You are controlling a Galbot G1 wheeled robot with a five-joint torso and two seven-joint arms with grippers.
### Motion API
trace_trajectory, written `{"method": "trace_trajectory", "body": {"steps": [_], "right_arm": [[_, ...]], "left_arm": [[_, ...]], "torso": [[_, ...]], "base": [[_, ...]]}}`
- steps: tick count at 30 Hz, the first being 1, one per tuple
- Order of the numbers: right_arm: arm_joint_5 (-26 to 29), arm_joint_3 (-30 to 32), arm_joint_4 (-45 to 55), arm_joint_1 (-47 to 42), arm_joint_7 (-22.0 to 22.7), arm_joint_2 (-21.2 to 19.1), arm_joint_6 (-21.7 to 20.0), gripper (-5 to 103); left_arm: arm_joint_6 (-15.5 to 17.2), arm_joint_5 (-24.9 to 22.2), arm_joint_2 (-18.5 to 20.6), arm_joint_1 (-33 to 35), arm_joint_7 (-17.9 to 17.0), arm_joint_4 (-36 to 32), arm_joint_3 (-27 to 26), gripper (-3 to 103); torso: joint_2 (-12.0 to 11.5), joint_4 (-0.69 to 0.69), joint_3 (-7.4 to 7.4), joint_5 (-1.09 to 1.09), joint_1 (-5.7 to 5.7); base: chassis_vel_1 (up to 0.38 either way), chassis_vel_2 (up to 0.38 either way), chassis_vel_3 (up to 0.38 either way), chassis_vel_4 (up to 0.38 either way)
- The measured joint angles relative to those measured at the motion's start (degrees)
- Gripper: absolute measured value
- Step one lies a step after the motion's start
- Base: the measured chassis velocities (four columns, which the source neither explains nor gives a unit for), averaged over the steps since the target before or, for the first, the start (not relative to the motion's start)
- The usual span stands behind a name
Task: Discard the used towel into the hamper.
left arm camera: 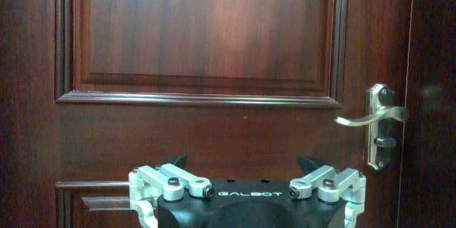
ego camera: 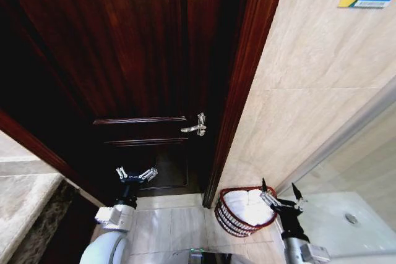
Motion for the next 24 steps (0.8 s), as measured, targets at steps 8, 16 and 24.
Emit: {"method": "trace_trajectory", "body": {"steps": [8, 16, 24], "right_arm": [[1.30, -0.40, 0.53, 0.19, -0.41, -0.06, 0.68, 100], [3.25, -0.93, 1.12, 0.38, -1.00, -0.10, 1.17, 100], [3.29, -0.97, 1.12, 0.44, -1.04, -0.12, 0.98, 100]], "left_arm": [[0.00, 0.00, 0.00, 0.00, 0.00, 0.00, 0.00, 100], [0.00, 0.00, 0.00, 0.00, 0.00, 0.00, 0.00, 100], [0.00, 0.00, 0.00, 0.00, 0.00, 0.00, 0.00, 100]], "torso": [[0.00, 0.00, 0.00, 0.01, 0.00], [0.00, 0.00, 0.00, 0.01, 0.00], [0.00, 0.00, 0.00, 0.00, 0.00]], "base": [[0.000, 0.000, 0.000, 0.000], [0.000, 0.000, 0.000, 0.000], [0.000, 0.000, 0.000, 0.000]]}}
